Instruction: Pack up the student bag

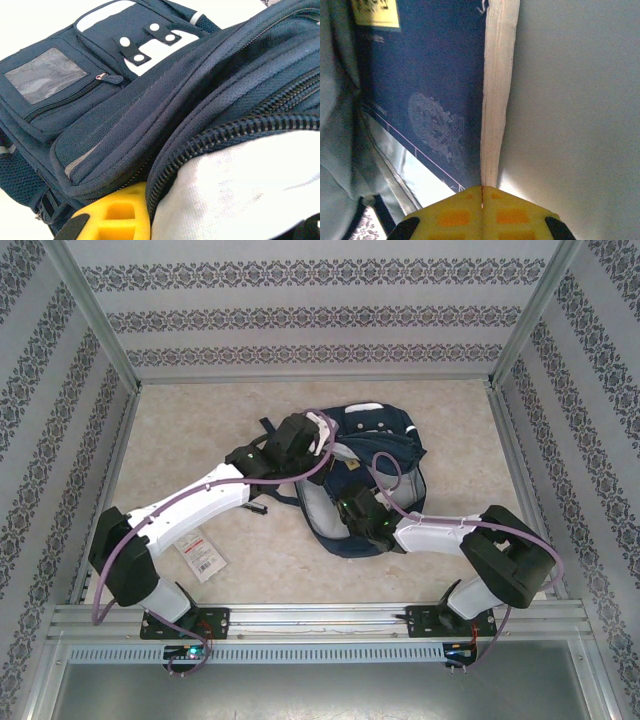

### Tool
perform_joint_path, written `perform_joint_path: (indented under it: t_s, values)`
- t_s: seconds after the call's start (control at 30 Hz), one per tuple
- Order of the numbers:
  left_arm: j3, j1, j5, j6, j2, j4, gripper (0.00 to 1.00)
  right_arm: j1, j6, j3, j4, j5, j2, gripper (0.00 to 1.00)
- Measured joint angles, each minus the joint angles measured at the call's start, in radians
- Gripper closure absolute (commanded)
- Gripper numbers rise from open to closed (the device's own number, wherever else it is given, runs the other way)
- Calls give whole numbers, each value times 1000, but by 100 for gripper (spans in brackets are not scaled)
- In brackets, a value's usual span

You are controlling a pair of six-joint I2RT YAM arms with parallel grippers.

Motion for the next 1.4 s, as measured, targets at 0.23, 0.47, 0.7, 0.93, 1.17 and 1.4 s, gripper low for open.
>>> perform_joint_path:
  t_s: [0.23, 0.47, 0.7, 0.93, 1.17, 1.4]
  values:
    - [-23, 0, 8, 1, -42, 1, 100, 0, 59, 8, 12, 130, 0, 100]
    - [-40, -5, 14, 2, -53, 2, 100, 3, 98, 95, 132, 199, 129, 81]
    - [-41, -5, -5, 11, -52, 1, 100, 4, 63, 108, 167, 105, 151, 53]
    - [-41, -5, -20, 15, -60, 2, 100, -79, -120, -1, 74, -71, -60, 52]
    - [-41, -5, -19, 17, -60, 5, 100, -113, -252, -101, 66, -129, -119, 58]
    - [-41, -5, -19, 17, -60, 9, 100, -112, -345, -76, 180, -133, 21, 69]
